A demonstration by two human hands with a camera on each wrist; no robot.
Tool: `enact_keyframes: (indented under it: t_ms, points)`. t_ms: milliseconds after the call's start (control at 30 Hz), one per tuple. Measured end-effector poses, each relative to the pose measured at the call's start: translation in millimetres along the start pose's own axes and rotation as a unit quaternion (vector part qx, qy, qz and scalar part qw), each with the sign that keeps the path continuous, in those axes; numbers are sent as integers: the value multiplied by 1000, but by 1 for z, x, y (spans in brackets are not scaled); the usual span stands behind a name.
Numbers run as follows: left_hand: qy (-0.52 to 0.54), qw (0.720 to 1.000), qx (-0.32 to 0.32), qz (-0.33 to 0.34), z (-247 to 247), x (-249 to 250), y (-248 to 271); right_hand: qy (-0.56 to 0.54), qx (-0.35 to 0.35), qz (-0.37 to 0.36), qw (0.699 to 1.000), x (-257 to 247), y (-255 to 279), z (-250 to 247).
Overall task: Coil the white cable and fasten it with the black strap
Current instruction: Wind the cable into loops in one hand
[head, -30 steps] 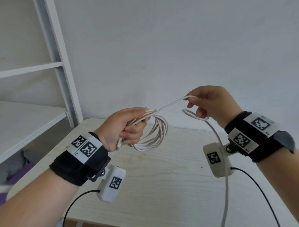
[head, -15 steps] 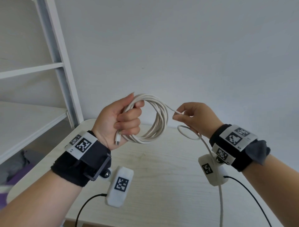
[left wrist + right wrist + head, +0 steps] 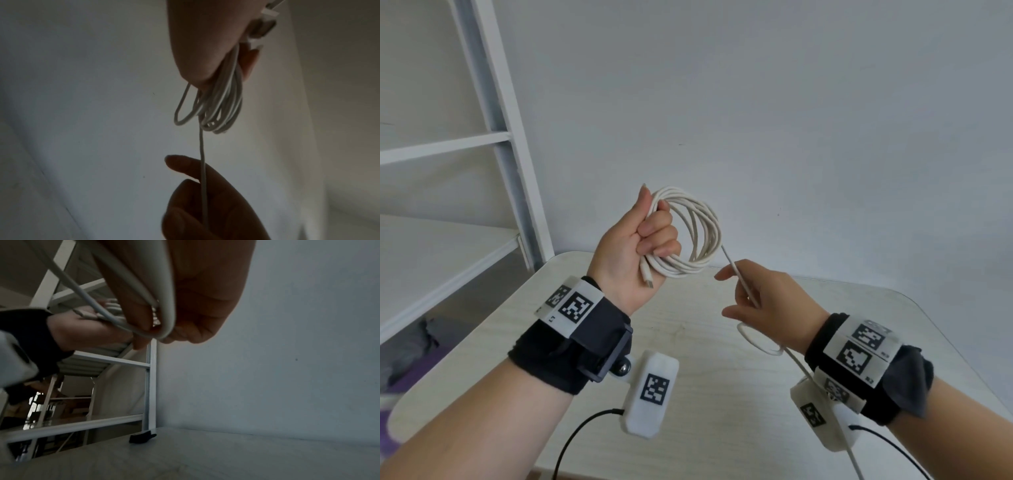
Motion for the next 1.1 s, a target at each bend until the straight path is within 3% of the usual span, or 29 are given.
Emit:
enact_keyframes:
  t_ms: [167, 300, 367, 433, 533, 667, 833, 1100]
  points:
    - [-47, 998, 24, 44, -7, 8, -3, -88, -51, 72, 992, 11, 6, 6]
    - [-91, 993, 31, 70, -10, 11, -3, -226, -94, 141, 959, 16, 10, 7]
    - [-112, 990, 40, 79, -8, 9, -2, -170, -73, 129, 974, 11, 12, 6]
    - [-150, 983, 45, 97, -5, 7, -1, -46, -36, 85, 995, 0, 13, 8]
    - [-218, 967, 32, 130, 1, 6, -1, 68, -10, 40, 997, -14, 17, 12]
    - [-274, 948, 13, 160, 7, 8, 2, 53, -5, 32, 998, -25, 22, 11]
    - [-330, 922, -2, 200, 12, 15, 3, 2, -57, 58, 997, -31, 32, 15]
    - [-438, 867, -39, 235, 21, 12, 12, 143, -123, 47, 981, -41, 46, 28]
Point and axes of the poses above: each hand's wrist, its own y-axis away from the middle knuckle, its own z-axis out of the palm, x = y × z, the point moved 7 cm from there along -y, towards the middle knuckle, and after that the axes turned 14 degrees about z, right-handed, at the moved point
